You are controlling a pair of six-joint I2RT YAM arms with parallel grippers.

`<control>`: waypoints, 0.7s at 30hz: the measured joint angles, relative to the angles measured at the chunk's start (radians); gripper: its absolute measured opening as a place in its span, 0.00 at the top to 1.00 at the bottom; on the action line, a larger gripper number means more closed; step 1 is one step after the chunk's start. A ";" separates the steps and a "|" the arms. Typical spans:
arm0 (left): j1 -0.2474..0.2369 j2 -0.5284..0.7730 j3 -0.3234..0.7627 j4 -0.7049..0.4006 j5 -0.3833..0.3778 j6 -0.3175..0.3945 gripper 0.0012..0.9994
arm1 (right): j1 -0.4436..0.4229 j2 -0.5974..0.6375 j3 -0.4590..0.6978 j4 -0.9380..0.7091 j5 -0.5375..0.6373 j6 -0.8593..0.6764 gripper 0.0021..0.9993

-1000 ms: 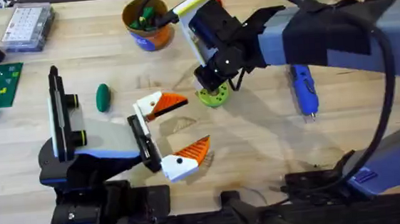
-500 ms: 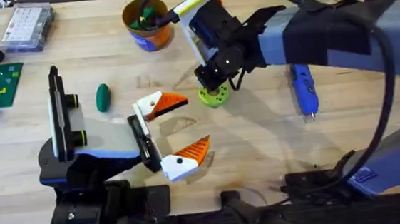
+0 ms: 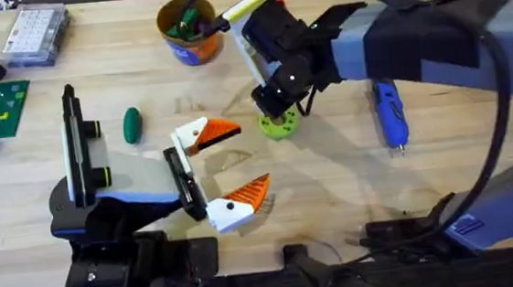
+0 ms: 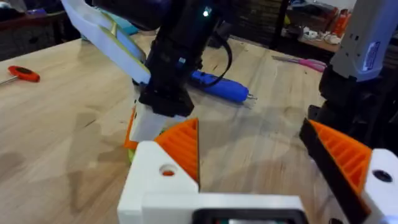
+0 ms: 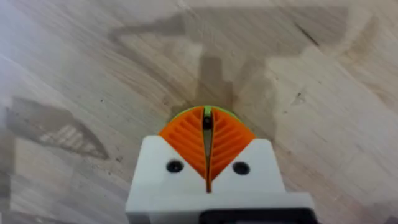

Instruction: Pick up the gripper from the table and insert it into the empty holder that is missing its gripper. Then pick up a screw, insert it into the mounting hole, and use the screwdriver to tighten it. Finally, clean up the table by picking up the vegetable and placing it into the bucket.

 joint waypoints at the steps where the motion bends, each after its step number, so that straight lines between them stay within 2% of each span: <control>1: 0.000 0.000 0.000 0.000 0.000 0.000 0.01 | 0.000 0.000 0.006 -0.018 0.000 0.000 0.99; 7: 0.000 0.000 0.000 0.000 0.000 0.000 0.01 | 0.000 -0.024 0.062 -0.105 0.000 0.000 0.99; 21: 0.000 0.000 0.000 0.000 0.000 0.000 0.01 | 0.001 -0.173 0.273 -0.302 0.000 -0.003 0.99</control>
